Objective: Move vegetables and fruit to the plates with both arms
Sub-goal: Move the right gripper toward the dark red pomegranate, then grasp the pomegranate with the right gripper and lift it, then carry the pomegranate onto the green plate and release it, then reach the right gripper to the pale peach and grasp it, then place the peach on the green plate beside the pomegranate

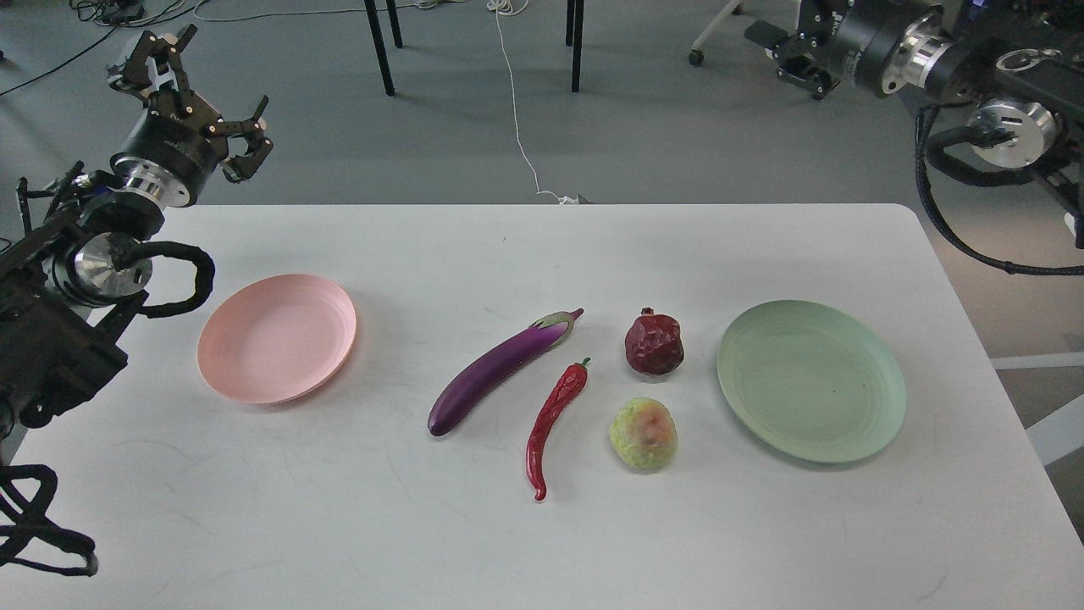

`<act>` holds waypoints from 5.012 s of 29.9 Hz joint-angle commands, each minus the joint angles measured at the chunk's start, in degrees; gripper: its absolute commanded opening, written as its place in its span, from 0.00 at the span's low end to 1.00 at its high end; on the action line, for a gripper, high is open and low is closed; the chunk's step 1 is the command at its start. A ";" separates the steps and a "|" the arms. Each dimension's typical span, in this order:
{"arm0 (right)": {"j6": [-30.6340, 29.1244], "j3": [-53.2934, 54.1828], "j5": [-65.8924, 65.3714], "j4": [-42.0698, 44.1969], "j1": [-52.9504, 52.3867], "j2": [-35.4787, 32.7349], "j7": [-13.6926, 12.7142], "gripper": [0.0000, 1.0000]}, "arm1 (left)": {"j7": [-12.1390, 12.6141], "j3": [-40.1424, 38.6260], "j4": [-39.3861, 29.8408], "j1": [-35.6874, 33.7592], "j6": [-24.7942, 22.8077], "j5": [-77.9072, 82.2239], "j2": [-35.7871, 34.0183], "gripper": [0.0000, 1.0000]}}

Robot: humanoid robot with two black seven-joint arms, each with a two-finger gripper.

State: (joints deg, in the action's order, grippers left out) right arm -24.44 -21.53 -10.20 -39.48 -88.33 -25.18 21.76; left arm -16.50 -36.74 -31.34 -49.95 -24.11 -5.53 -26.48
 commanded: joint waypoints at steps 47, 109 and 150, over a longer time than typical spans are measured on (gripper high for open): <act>12.49 -40.08 -25.75 -10.09 -3.59 18.87 1.44 0.48 | -0.72 -0.70 0.05 0.20 -2.61 -0.27 -3.76 0.98; 12.84 -40.08 -24.77 -32.86 -6.68 17.71 1.00 0.76 | -0.81 -0.79 -0.56 1.61 -2.61 -0.35 -5.87 0.98; 15.04 -45.45 -41.04 -38.57 -10.11 -9.36 0.12 0.95 | -0.72 -0.18 -0.74 1.78 -2.08 -0.18 -5.60 0.98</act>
State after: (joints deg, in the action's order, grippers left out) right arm -9.38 -67.19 -51.32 -78.14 -98.53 -34.00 21.88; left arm -17.07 -37.08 -32.09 -48.16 -26.35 -5.80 -32.14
